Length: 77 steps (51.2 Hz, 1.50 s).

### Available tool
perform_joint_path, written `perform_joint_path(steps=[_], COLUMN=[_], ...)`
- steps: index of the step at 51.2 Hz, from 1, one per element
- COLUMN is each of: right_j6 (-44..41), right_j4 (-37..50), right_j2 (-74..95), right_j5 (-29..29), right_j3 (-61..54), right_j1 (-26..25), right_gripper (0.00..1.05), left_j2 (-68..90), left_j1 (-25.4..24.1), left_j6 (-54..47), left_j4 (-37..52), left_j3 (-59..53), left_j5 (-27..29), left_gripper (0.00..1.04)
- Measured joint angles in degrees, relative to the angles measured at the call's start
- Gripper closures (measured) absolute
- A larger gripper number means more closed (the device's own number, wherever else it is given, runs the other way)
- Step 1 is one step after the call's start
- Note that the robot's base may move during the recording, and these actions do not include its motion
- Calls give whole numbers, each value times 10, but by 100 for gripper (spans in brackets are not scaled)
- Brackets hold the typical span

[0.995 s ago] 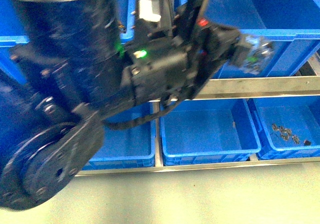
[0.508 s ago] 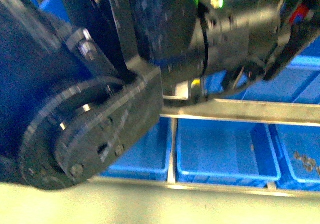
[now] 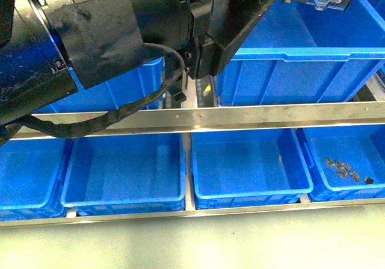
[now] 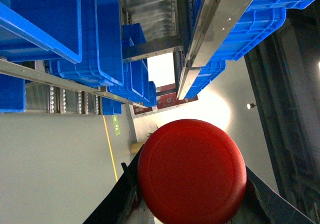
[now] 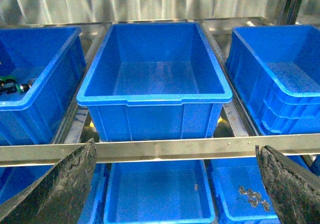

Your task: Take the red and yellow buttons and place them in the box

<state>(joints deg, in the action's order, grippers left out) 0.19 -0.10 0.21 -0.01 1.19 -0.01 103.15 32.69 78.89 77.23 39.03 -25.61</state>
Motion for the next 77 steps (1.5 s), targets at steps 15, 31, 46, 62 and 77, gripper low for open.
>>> perform_joint_path(steps=[15,31,46,62,77], right_j6=[0,139,337,681,802], right_j4=[0,138,152,110,121], right_j2=[0,300,511,582,604], right_j5=[0,288,231,186,223], right_j3=[0,90,239,319,298], right_j1=[0,21,8,19,106], right_gripper=[7,7,7,7,7], left_j2=[-13,-51,-83,-101,-119], left_j1=[14,20,14,-4,-23], left_j6=[-13,-35,-49,-51,-52], left_j4=[-24,-52,-69,-67,-70], left_j3=[-12,-40,-66,-92,-93], left_j5=[5,5,1,-16,-35], left_gripper=[75,75,75,75,75])
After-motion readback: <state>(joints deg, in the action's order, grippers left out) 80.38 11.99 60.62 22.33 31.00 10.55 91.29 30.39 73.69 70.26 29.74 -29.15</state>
